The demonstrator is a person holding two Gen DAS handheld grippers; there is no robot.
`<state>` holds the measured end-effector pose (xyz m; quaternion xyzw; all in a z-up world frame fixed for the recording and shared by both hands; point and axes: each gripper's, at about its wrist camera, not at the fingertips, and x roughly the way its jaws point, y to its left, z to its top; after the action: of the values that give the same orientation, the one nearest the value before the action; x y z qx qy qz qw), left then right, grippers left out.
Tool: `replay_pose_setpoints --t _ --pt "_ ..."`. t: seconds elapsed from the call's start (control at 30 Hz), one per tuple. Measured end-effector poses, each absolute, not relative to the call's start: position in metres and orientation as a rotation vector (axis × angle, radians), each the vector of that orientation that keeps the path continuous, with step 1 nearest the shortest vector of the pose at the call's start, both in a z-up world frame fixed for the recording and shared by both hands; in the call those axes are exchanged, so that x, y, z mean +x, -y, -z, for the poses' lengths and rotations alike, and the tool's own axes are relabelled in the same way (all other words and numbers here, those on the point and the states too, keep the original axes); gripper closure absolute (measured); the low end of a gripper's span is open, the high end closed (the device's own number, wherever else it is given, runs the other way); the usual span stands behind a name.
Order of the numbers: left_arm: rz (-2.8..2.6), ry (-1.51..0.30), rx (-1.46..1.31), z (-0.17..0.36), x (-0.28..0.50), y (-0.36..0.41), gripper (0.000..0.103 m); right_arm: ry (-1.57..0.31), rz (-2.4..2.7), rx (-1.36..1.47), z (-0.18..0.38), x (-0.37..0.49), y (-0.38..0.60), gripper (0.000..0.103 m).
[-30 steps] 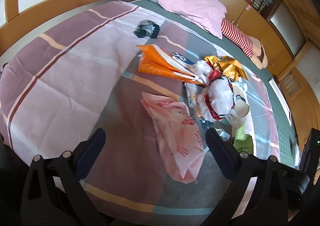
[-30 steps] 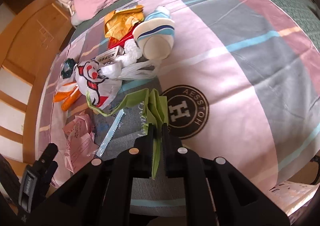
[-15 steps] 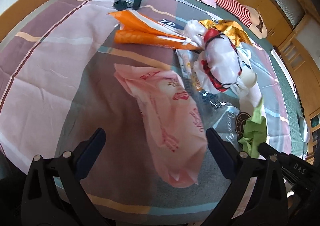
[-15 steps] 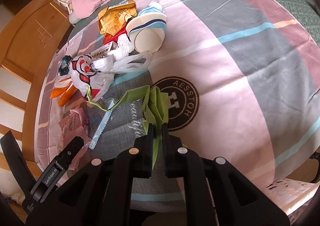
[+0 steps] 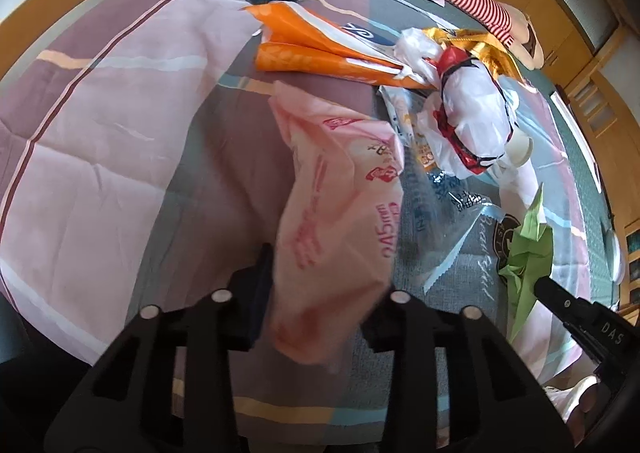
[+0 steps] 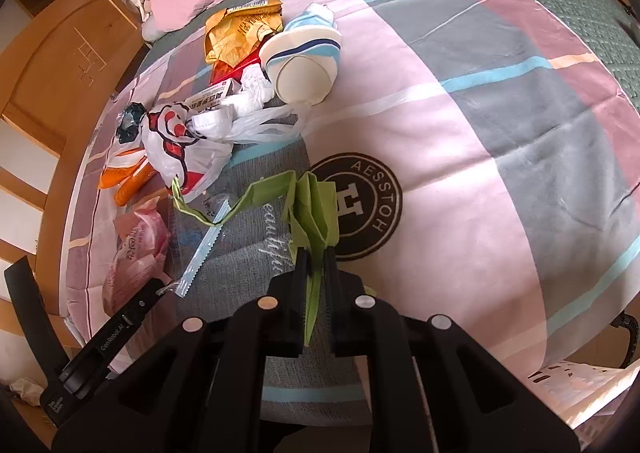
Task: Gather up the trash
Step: 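Carry both items to the wastebasket and open both tools to drop them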
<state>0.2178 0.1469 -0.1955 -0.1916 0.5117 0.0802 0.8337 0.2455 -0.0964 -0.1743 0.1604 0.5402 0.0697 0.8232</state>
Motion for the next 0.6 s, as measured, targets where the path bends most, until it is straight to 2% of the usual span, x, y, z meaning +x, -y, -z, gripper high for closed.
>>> replay_pose_setpoints --t 0.1,0.27,0.43,0.6 --pt "-0.181 -1.074 -0.505 0.197 0.213 -0.161 0.077 -1.136 -0.140 0.344 0.171 0.246 0.097 0.094" --pt "-0.206 -1.025 -0.705 0.202 0.203 -0.188 0.077 -1.098 -0.128 0.358 0.162 0.246 0.102 0.094" --pt "-0.209 -1.009 -0.751 0.202 0.200 -0.193 0.077 -1.074 -0.120 0.347 0.156 0.246 0.102 0.094" --pt "-0.218 -1.010 -0.669 0.196 0.204 -0.182 0.080 -1.084 -0.127 0.328 0.160 0.246 0.097 0.094"
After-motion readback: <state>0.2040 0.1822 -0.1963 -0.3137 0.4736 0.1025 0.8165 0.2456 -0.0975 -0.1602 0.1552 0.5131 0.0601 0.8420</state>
